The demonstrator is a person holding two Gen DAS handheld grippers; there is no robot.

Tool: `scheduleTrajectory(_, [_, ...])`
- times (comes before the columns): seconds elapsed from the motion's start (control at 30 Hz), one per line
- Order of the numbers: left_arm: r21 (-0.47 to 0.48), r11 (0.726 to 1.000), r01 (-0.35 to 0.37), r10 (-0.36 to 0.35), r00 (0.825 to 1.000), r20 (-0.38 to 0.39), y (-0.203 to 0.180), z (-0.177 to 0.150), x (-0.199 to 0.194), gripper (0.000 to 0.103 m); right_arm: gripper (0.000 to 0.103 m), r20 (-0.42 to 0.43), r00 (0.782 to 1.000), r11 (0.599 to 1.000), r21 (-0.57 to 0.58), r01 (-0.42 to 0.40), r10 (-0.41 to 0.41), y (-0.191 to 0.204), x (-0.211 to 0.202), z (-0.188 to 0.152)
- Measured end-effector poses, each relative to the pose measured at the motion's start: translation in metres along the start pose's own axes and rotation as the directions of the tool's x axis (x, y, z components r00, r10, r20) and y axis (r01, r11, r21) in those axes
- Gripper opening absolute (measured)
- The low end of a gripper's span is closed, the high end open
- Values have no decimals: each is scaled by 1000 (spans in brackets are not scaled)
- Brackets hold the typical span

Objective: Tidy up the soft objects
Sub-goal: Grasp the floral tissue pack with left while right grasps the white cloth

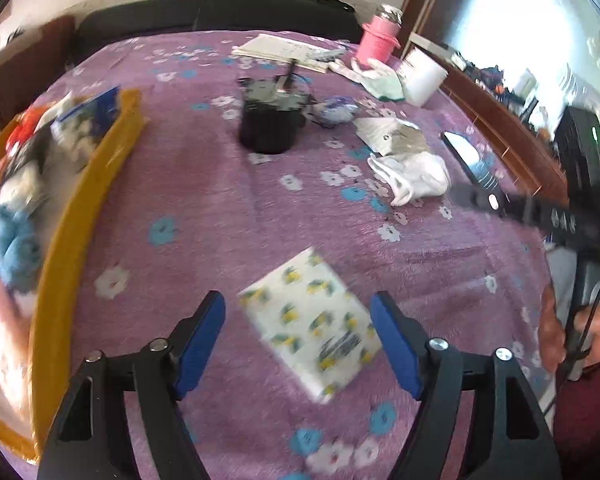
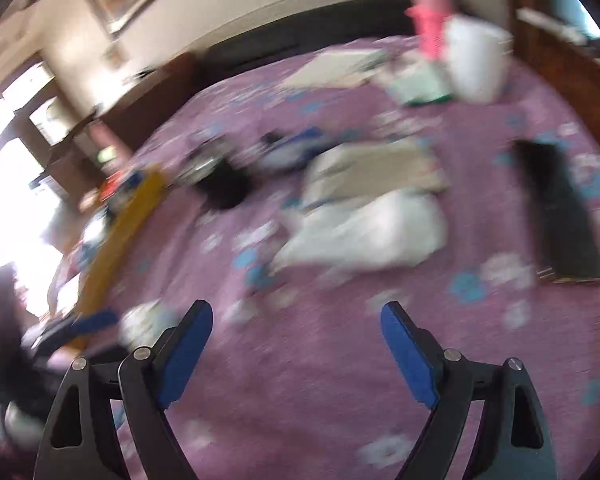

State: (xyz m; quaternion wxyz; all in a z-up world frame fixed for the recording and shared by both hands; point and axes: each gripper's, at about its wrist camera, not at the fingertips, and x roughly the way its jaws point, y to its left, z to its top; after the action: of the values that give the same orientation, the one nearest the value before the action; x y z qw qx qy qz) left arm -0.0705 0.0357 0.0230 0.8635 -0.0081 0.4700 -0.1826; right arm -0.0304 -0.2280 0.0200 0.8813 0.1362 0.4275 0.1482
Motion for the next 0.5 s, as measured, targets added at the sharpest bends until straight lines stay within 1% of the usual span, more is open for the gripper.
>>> scheduleTrajectory(0.07, [39,999,-36,37,999,-17,-12,2,12,78,89,6,999,999,21,45,-45,-5,9,7])
scheduleTrajectory(0.17, [63,997,-47,51,997,-53,-19,-1,26,78,89,20,995,995,16,102,-103,-5,23,18])
scheduleTrajectory(0.2, [75,996,-54,57,998,-35,-21,-2,26,78,90,17,994,994,12,111,-111,-3,28,22])
scheduleTrajectory(0.23, [74,996,-49,51,998,-31,-20,-3,25,76,90,10,993,993,4,120,-120,-1,35,25])
scheduleTrajectory(0.27, [68,997,-40,42,999,-24,-18,-3,24,67,90,4,991,991,-4,133,-133,3,41,27])
scheduleTrajectory(0.37, [29,1000,3,-2,1000,-17,-8,-3,18,63,90,7,980,979,-41,200,-200,10,51,29])
scheduleTrajectory(0.5, [-16,1000,26,-26,1000,-2,4,-6,7,63,91,13,971,969,-69,239,-239,15,61,29])
